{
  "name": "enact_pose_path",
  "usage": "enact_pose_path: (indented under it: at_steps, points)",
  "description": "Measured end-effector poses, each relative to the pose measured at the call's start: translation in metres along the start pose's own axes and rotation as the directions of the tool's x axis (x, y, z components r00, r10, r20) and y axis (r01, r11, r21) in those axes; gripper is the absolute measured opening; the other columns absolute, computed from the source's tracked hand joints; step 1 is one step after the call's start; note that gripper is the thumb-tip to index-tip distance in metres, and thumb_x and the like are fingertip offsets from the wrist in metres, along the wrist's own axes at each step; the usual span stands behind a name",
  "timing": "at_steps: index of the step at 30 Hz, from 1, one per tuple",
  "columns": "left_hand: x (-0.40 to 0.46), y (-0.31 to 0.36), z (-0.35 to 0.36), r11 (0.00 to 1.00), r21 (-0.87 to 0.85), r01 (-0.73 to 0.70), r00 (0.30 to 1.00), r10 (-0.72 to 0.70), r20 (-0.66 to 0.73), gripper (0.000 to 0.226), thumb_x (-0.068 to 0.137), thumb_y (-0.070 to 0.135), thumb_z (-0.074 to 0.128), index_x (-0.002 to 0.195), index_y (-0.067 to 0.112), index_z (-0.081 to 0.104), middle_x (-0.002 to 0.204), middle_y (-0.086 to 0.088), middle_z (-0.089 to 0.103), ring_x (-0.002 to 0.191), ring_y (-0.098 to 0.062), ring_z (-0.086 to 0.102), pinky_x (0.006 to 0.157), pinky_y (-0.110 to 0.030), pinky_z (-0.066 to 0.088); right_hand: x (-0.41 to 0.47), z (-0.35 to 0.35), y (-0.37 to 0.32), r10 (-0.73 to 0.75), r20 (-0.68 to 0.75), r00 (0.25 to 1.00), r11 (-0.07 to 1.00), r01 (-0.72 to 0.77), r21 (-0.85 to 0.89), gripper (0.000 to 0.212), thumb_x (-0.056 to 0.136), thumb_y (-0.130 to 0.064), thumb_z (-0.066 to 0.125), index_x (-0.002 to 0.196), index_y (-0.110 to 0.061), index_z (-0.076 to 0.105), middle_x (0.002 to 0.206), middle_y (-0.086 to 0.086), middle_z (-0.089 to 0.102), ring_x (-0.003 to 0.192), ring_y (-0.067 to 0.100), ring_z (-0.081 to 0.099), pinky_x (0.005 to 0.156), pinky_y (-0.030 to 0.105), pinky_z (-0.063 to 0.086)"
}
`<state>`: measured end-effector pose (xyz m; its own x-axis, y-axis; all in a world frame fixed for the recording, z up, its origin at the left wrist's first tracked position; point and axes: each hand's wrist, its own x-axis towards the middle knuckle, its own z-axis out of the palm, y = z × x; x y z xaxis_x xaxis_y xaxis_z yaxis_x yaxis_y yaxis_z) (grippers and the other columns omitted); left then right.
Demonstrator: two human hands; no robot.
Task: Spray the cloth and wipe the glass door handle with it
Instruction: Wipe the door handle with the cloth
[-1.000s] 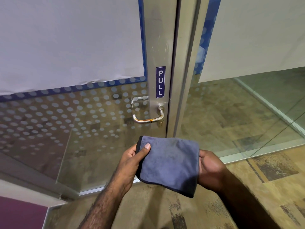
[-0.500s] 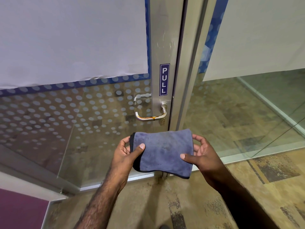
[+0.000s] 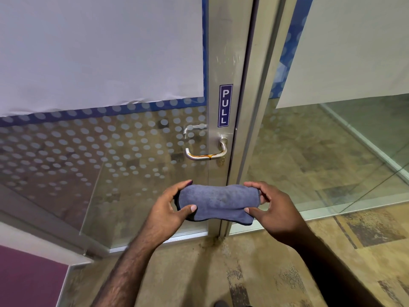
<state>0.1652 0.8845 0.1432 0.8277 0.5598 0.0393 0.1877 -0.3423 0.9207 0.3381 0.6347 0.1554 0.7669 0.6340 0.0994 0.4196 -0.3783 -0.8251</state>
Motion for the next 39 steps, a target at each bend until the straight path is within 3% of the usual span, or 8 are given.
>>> enact_pose_path:
  at_steps: [7, 13, 16, 19, 22, 30, 35, 39]
  points:
    - [-0.001, -0.017, -0.001, 0.956, 0.247, -0.158, 0.981, 0.181, -0.075, 0.046, 0.089, 0.014, 0.089, 0.111, 0.051, 0.072, 0.099, 0.017, 0.059, 0.108, 0.001, 0.051, 0.093, -0.004, 0.035, 0.002, -0.005, -0.006, -0.047, -0.060, 0.997, 0.997, 0.044, -0.063, 0.041, 0.082, -0.009, 0.093, 0.095, -0.044, 0.075, 0.130, -0.020, 0.057, 0.132, 0.011, 0.054, 0.108, 0.031, 0.043]
    - [-0.005, -0.018, -0.001, 0.860, 0.473, -0.194, 0.978, 0.205, 0.029, 0.049, 0.084, 0.036, 0.076, 0.132, 0.026, 0.075, 0.147, 0.004, 0.058, 0.142, -0.022, 0.050, 0.129, -0.062, 0.020, -0.001, -0.010, -0.022, -0.064, 0.076, 0.995, 0.991, 0.055, 0.122, 0.025, 0.092, -0.012, 0.086, 0.102, -0.034, 0.079, 0.101, -0.010, 0.081, 0.095, 0.012, 0.077, 0.086, 0.040, 0.066]
    - [-0.011, -0.010, 0.006, 0.848, 0.442, -0.292, 0.955, 0.236, 0.179, 0.078, 0.086, 0.055, 0.074, 0.158, 0.032, 0.053, 0.157, 0.016, 0.048, 0.157, -0.009, 0.036, 0.137, -0.054, -0.002, -0.001, -0.011, -0.028, -0.132, 0.104, 0.986, 0.985, 0.119, 0.122, 0.025, 0.093, -0.018, 0.087, 0.103, -0.039, 0.080, 0.104, -0.012, 0.082, 0.099, 0.011, 0.077, 0.084, 0.028, 0.064]
    - [-0.017, 0.002, 0.018, 0.876, 0.401, -0.268, 0.946, 0.159, 0.283, 0.092, 0.083, 0.073, 0.073, 0.164, 0.047, 0.036, 0.160, 0.029, 0.046, 0.157, 0.002, 0.029, 0.135, -0.036, 0.017, 0.001, -0.014, -0.032, -0.180, 0.122, 0.976, 0.980, 0.167, 0.111, 0.026, 0.093, -0.019, 0.089, 0.104, -0.042, 0.080, 0.109, -0.015, 0.082, 0.105, 0.012, 0.077, 0.088, 0.021, 0.060]
    - [-0.017, 0.012, 0.022, 0.903, 0.330, -0.273, 0.940, 0.177, 0.293, 0.054, 0.093, 0.056, 0.072, 0.144, 0.050, 0.056, 0.131, 0.033, 0.070, 0.122, 0.007, 0.065, 0.101, -0.034, 0.061, 0.002, -0.014, -0.030, -0.229, 0.084, 0.970, 0.969, 0.218, 0.117, 0.023, 0.092, -0.027, 0.085, 0.109, -0.043, 0.080, 0.111, -0.016, 0.082, 0.107, 0.010, 0.077, 0.088, 0.017, 0.059]
    - [-0.016, 0.027, 0.018, 0.877, 0.447, -0.177, 0.983, 0.136, 0.122, 0.033, 0.094, 0.048, 0.056, 0.126, 0.042, 0.060, 0.097, 0.019, 0.076, 0.086, -0.007, 0.071, 0.072, -0.036, 0.061, -0.012, 0.023, -0.021, 0.066, -0.403, 0.913, 0.979, 0.018, 0.202, 0.055, 0.067, -0.079, 0.086, 0.103, -0.041, 0.068, 0.101, -0.013, 0.071, 0.092, 0.007, 0.068, 0.080, 0.022, 0.057]
    - [-0.016, 0.031, 0.030, 0.842, 0.506, -0.186, 0.982, 0.173, 0.073, 0.033, 0.090, 0.048, 0.052, 0.122, 0.040, 0.057, 0.099, 0.009, 0.076, 0.088, -0.022, 0.070, 0.066, -0.036, 0.054, -0.017, 0.057, -0.035, 0.332, 0.027, 0.943, 0.734, -0.277, 0.620, 0.078, 0.068, -0.076, 0.090, 0.107, -0.011, 0.072, 0.086, 0.006, 0.083, 0.075, 0.019, 0.077, 0.067, 0.032, 0.067]
    - [-0.019, 0.033, 0.045, 0.807, 0.536, -0.248, 0.968, 0.227, 0.107, 0.036, 0.093, 0.040, 0.061, 0.129, 0.037, 0.061, 0.106, 0.006, 0.075, 0.093, -0.024, 0.069, 0.064, -0.033, 0.044, -0.010, 0.067, -0.045, 0.368, 0.090, 0.926, 0.658, -0.327, 0.678, 0.059, 0.082, -0.056, 0.083, 0.121, -0.015, 0.065, 0.107, 0.001, 0.086, 0.093, 0.015, 0.084, 0.075, 0.041, 0.071]
